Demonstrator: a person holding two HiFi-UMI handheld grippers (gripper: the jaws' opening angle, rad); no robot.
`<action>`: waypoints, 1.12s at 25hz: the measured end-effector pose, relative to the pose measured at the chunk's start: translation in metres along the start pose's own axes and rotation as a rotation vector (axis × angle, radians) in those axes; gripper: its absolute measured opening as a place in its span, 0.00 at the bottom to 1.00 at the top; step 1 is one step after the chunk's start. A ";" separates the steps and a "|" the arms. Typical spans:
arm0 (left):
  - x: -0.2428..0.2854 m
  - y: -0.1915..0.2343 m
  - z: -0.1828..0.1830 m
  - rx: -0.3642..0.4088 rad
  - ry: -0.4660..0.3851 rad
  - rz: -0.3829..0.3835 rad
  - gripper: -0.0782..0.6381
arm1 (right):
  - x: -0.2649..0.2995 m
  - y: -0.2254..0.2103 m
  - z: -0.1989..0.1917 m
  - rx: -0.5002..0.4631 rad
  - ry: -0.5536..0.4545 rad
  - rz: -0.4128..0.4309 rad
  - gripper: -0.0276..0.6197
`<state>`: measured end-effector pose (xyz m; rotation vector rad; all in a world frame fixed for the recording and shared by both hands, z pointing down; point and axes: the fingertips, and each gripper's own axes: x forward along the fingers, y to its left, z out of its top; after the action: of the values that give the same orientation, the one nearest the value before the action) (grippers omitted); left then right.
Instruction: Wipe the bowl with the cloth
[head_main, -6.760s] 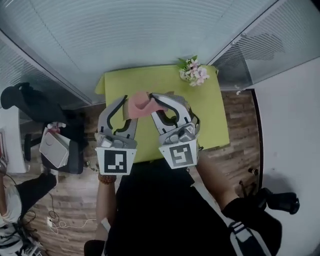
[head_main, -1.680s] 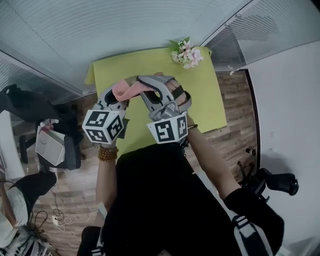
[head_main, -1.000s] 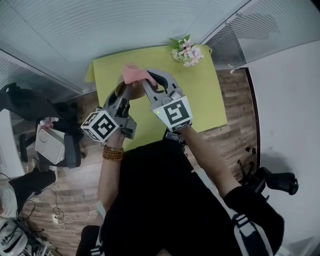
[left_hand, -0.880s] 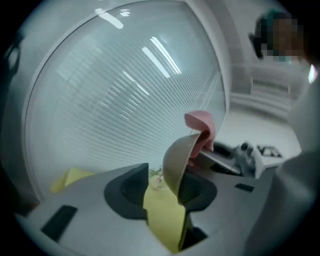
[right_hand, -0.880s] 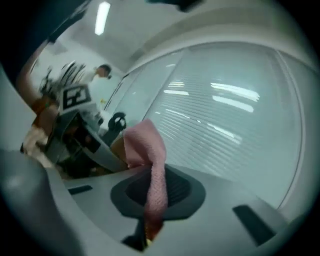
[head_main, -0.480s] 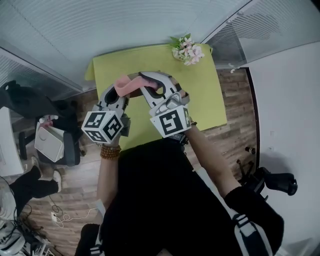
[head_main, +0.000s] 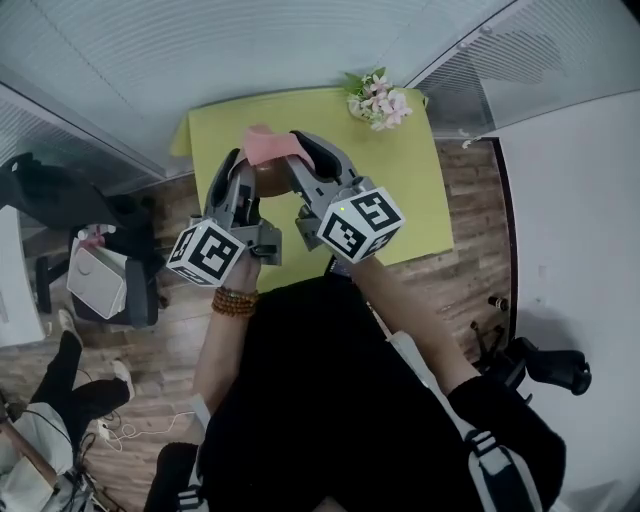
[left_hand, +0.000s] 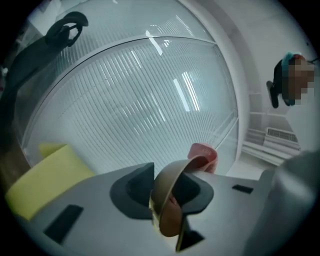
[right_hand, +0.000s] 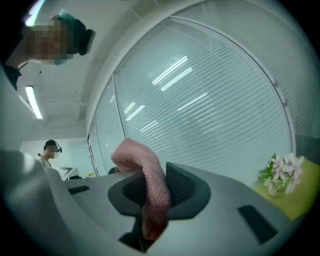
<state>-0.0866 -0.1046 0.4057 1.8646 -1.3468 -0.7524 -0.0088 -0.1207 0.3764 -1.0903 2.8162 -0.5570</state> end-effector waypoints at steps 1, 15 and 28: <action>0.002 0.002 -0.005 0.039 0.036 0.007 0.23 | 0.000 -0.005 -0.006 -0.042 0.034 -0.017 0.14; 0.002 0.018 -0.054 0.605 0.455 0.016 0.16 | -0.008 0.016 -0.042 -1.043 0.241 -0.013 0.07; -0.011 0.024 -0.013 0.165 0.144 0.062 0.21 | 0.006 -0.007 -0.053 0.005 0.123 -0.057 0.12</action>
<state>-0.0923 -0.0966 0.4335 1.9546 -1.4027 -0.4783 -0.0194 -0.1131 0.4284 -1.1773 2.8930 -0.6578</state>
